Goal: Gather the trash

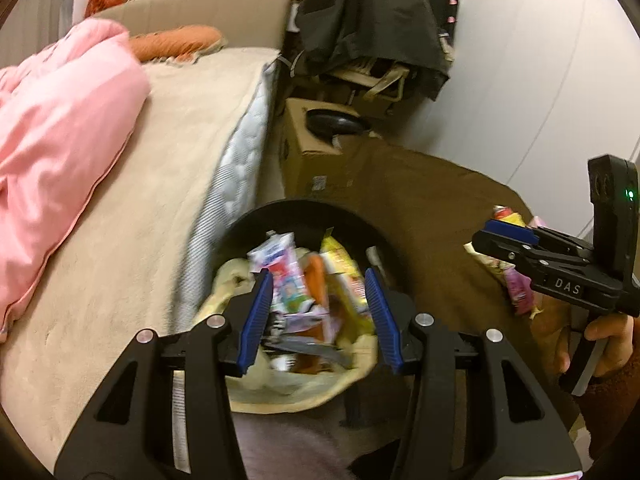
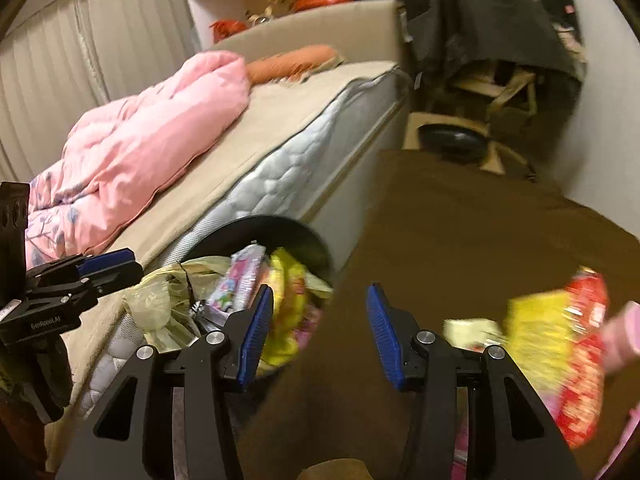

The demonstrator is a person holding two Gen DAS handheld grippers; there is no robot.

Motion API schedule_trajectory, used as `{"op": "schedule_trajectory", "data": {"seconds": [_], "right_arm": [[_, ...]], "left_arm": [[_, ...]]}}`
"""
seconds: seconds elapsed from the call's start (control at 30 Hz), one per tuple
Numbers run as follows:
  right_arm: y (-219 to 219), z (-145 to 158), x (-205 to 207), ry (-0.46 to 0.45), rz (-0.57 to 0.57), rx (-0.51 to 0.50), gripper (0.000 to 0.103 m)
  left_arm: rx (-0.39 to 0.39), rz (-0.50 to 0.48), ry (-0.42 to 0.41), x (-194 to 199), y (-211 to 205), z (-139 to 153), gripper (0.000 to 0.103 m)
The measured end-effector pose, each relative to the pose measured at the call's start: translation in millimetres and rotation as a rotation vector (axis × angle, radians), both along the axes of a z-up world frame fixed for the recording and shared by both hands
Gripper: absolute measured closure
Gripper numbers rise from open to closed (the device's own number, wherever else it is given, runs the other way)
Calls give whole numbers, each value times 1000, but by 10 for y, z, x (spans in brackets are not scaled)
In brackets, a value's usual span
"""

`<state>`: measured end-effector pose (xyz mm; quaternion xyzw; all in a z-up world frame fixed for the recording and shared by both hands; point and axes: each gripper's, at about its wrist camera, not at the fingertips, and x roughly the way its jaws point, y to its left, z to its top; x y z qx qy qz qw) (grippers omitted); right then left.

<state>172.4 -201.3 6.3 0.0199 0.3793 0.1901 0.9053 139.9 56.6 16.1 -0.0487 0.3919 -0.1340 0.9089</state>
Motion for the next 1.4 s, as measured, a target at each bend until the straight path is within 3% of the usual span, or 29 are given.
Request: {"op": "schedule_trajectory", "data": {"seconds": [0.07,0.13,0.3,0.53,0.7,0.97,1.13,1.2,1.4], "right_arm": [[-212,53,-125,-17,-39,-4,56],[-430,96,-246,-39,-85,-14,45],[-951,175,-548,-88,-170,-97,40],[-1582,157,-840,-78,-232,-164,40],[-1794,34,-958,-57,-266,-244,39],[-2203,-308,-1000,14,-355,-170,39],[-2210,-414,-1056,15,-398,-188,39],[-2183,-438,-1058,16,-403,-203,40],[-2021,-399,-960,-14,-319,-181,39]], "left_arm": [[-7,-18,-11,-27,-164,46,57],[-15,-47,-17,-50,-364,60,57],[-30,-124,-14,-58,-870,25,57],[-76,-257,11,-60,-1627,-90,57],[-108,-310,52,1,-2019,-207,57],[-93,-283,103,222,-2565,-434,57],[-78,-246,151,342,-2718,-582,57],[-101,-265,165,325,-2672,-585,72],[-121,-280,178,149,-2315,-475,78]]}}
